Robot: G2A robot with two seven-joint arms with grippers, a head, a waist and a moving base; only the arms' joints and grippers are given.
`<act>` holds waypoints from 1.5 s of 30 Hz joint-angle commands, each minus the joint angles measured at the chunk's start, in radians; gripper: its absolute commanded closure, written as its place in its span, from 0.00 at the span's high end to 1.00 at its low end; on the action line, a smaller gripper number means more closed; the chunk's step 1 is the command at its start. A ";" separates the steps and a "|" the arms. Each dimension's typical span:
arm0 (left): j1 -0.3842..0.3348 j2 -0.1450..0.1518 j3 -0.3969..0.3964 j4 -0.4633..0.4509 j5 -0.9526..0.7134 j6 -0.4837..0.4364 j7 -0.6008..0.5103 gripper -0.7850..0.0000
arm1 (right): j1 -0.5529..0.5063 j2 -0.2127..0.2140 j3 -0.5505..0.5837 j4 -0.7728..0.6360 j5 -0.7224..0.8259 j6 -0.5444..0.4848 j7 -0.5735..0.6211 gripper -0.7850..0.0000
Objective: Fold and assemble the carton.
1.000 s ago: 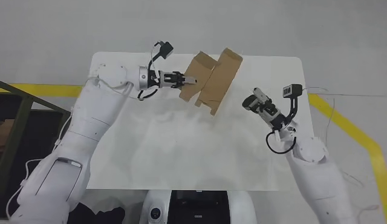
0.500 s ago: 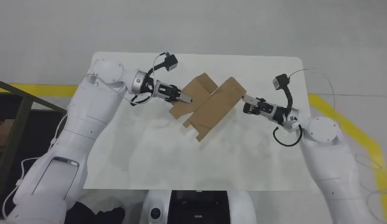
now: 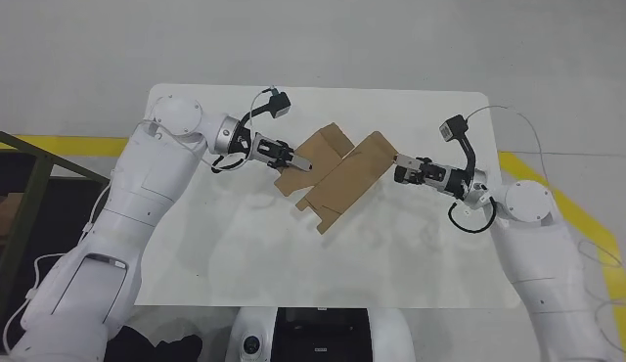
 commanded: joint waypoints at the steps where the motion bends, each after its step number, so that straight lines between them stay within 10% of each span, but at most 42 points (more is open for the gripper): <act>1: 0.000 0.000 0.000 0.000 0.000 0.000 0.000 0.00 | 0.000 0.000 0.000 0.000 0.000 0.000 0.000 1.00; 24: -0.045 0.065 0.180 -0.052 -0.121 -0.029 0.000 0.00 | 0.157 0.028 -0.141 0.121 0.091 -0.128 0.234 1.00; 26: -0.056 0.072 0.197 -0.048 -0.132 -0.038 0.000 0.00 | 0.166 0.034 -0.170 0.115 0.101 -0.118 0.244 0.82; 27: -0.061 0.075 0.205 -0.047 -0.136 -0.042 0.000 0.00 | 0.170 0.038 -0.183 0.113 0.099 -0.115 0.247 0.51; 29: -0.071 0.081 0.219 -0.045 -0.144 -0.050 0.000 0.00 | 0.177 0.047 -0.204 0.111 0.091 -0.114 0.248 0.43; 45: -0.126 0.125 0.319 -0.047 -0.227 -0.076 0.000 0.00 | 0.238 0.131 -0.371 0.046 0.095 -0.136 0.226 0.25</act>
